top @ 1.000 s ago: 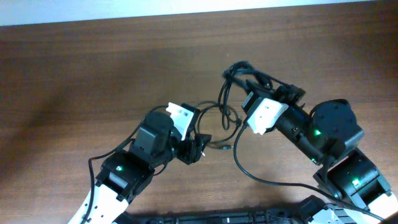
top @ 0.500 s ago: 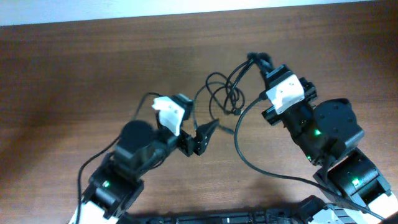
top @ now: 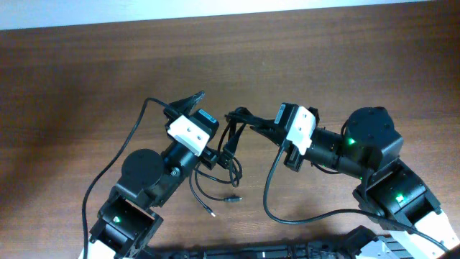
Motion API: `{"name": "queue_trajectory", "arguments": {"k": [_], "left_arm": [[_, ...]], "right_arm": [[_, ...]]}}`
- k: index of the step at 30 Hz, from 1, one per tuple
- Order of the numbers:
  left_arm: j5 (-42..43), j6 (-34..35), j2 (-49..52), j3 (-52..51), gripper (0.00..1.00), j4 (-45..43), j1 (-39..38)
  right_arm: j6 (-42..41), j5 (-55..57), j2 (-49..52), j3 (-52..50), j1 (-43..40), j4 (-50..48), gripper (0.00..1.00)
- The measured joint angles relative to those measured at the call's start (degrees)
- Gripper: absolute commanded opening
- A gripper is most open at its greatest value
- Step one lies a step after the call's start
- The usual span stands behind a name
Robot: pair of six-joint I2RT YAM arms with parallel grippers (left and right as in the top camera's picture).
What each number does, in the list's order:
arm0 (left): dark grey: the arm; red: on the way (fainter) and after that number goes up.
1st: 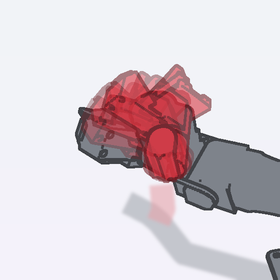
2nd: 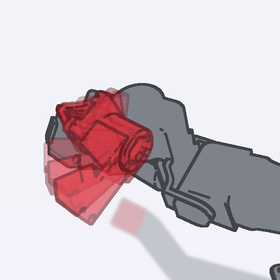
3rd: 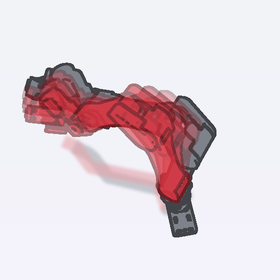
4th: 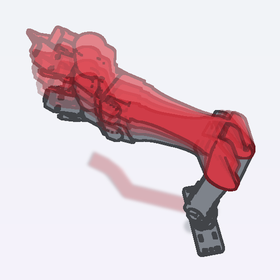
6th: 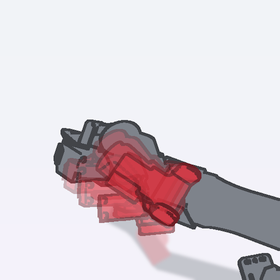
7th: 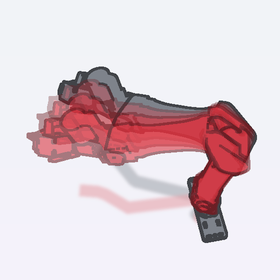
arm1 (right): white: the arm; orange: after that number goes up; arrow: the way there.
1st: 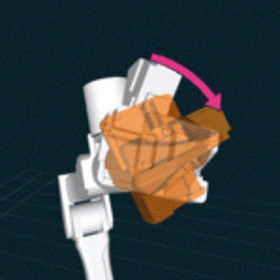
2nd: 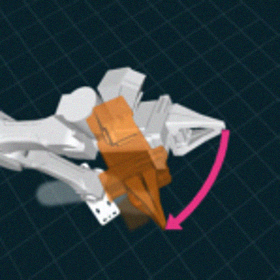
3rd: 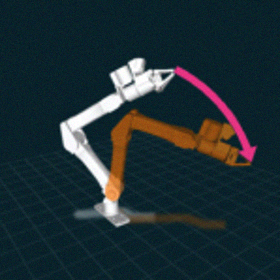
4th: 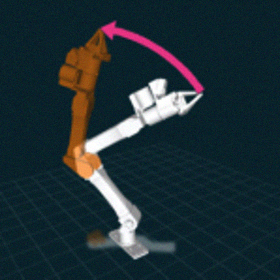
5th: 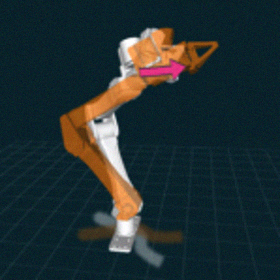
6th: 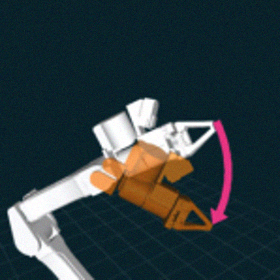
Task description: Untangle cables
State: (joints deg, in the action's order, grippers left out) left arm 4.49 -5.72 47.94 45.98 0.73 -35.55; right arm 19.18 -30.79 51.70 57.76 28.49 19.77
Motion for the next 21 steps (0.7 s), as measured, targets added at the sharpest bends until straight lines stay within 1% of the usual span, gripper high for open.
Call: {"name": "queue_trajectory", "arguments": {"k": [5, 8, 11, 13, 14, 16, 18, 20, 21], "left_arm": [[0.0, -0.7, 0.0, 0.0, 0.99, 0.3, 0.0], [0.2, -2.9, 0.0, 0.0, 0.99, -0.5, 0.0], [0.6, -5.0, 0.0, 0.0, 0.98, -3.1, 0.0], [2.0, -6.7, 0.0, 0.0, 0.78, -3.8, 0.0], [2.8, -7.8, 0.0, 0.0, 0.74, -3.8, 0.0], [5.0, -12.5, 0.3, 0.0, 0.72, -3.7, -0.1], [5.6, -15.8, 0.8, 0.0, 0.64, -3.7, -0.1], [6.3, -17.6, 1.0, 0.0, 0.49, -3.6, -0.1], [6.7, -18.4, 1.1, 0.0, 0.43, -3.5, -0.1]], "right_arm": [[-0.9, -1.8, 0.0, 0.0, 0.0, -1.0, 0.04], [-1.0, -4.1, 0.0, 0.0, 0.0, -1.0, 0.04], [-1.0, -7.0, 0.0, 0.0, 0.0, -0.9, 0.04], [-1.1, -9.1, 0.3, 0.0, 0.0, -1.0, 0.04], [-1.2, -10.6, 0.7, 0.0, 0.0, -1.0, 0.04], [-1.2, -12.2, 1.1, 0.0, 0.0, -1.0, 0.04], [-1.2, -13.1, 1.1, 0.0, 0.0, -0.1, 0.04], [-1.3, -13.3, 1.1, 0.0, 0.0, 0.7, 0.04], [-1.6, -13.3, 1.1, 0.0, 0.0, 0.8, 0.04]]}}
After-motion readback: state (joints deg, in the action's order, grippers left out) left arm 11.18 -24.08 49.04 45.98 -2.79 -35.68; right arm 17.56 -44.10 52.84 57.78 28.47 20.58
